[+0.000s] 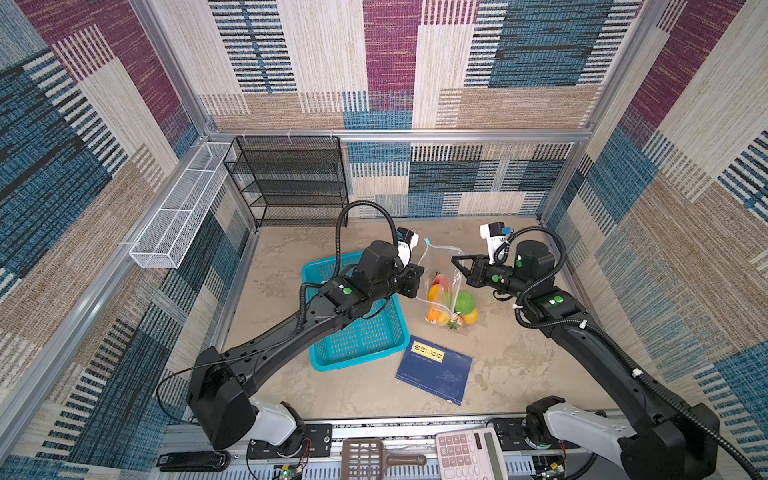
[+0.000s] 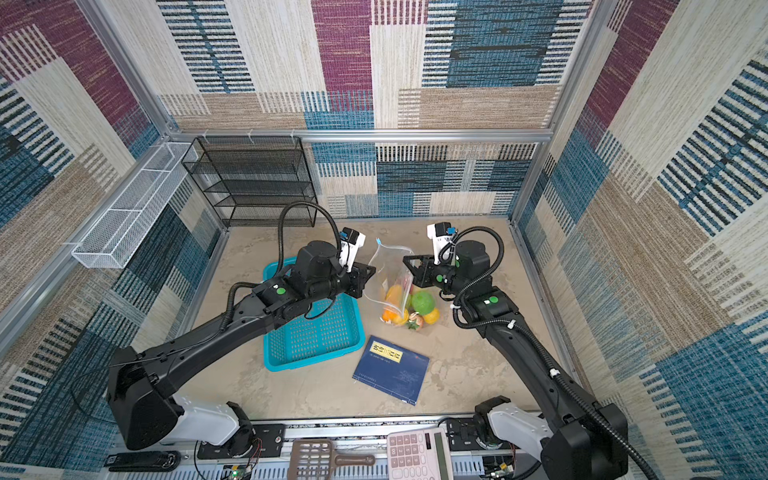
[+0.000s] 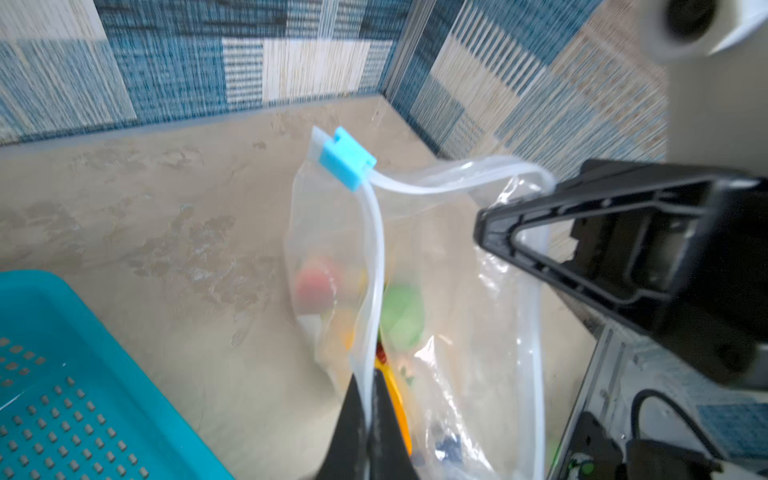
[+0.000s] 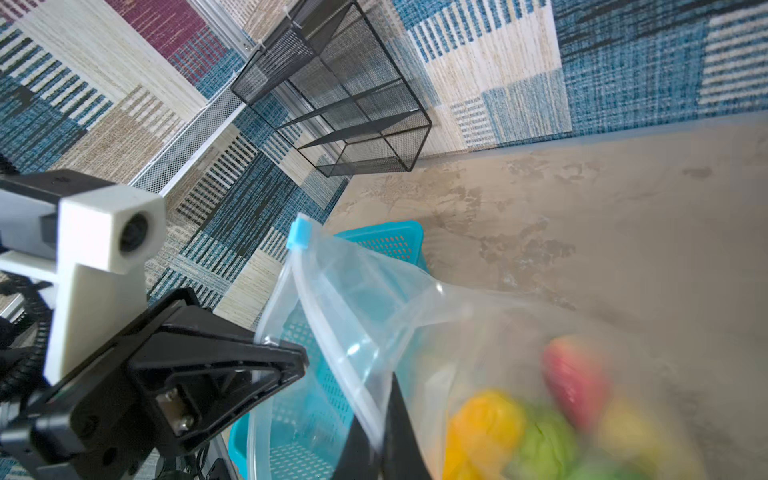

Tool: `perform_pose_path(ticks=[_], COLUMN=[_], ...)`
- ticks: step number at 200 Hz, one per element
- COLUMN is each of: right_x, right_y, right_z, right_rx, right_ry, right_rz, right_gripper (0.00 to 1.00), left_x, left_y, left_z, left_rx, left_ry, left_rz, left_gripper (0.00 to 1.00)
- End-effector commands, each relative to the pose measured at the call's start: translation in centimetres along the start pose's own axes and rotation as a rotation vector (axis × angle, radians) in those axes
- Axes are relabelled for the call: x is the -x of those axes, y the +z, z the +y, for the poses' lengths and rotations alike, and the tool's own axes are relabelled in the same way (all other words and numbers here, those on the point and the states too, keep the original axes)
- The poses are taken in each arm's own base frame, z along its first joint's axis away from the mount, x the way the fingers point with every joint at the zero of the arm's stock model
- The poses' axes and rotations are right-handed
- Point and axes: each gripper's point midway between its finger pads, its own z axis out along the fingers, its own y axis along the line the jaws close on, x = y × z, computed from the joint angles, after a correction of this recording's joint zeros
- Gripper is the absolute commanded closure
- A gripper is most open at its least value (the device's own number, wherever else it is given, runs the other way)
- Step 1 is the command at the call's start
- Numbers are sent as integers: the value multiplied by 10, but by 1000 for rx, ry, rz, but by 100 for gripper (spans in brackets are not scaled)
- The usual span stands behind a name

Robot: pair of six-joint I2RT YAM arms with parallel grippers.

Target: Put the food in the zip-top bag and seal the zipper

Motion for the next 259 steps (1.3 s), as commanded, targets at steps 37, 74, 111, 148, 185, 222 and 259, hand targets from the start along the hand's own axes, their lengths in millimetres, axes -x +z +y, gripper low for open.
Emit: perform_pose_path(ticks=[37,74,111,148,185,222,259], right_x=[4,-25,-3,37,64,73,57], right_y=[-4,0,-7,-6,2,22,57], right_z=[27,23,26,28,31,32,28], right_rx=[75,87,31,-42,-83,-109,-104], right_ry=[-109,-101,-178,-222,-288,-367,-398], right_rz=[57,136,92,12,-33,10,112], right_gripper=[100,95,67,52,47,45,46], left_x=[46,30,26,23,19,18,20], left_y=[-8,13,17,18,22,23,21], left_z=[-30,-23,-19,-17,-15,-15,-16], left_rx=[-141,-113,-92,-90,-88,-90,-92], left_ry=[-167,-211,-204,-213,-209,-203,-188], left_rz=[-186,-168,-167,-175,-170,-171,-177], left_gripper=[100,100,100,100,100,100,100])
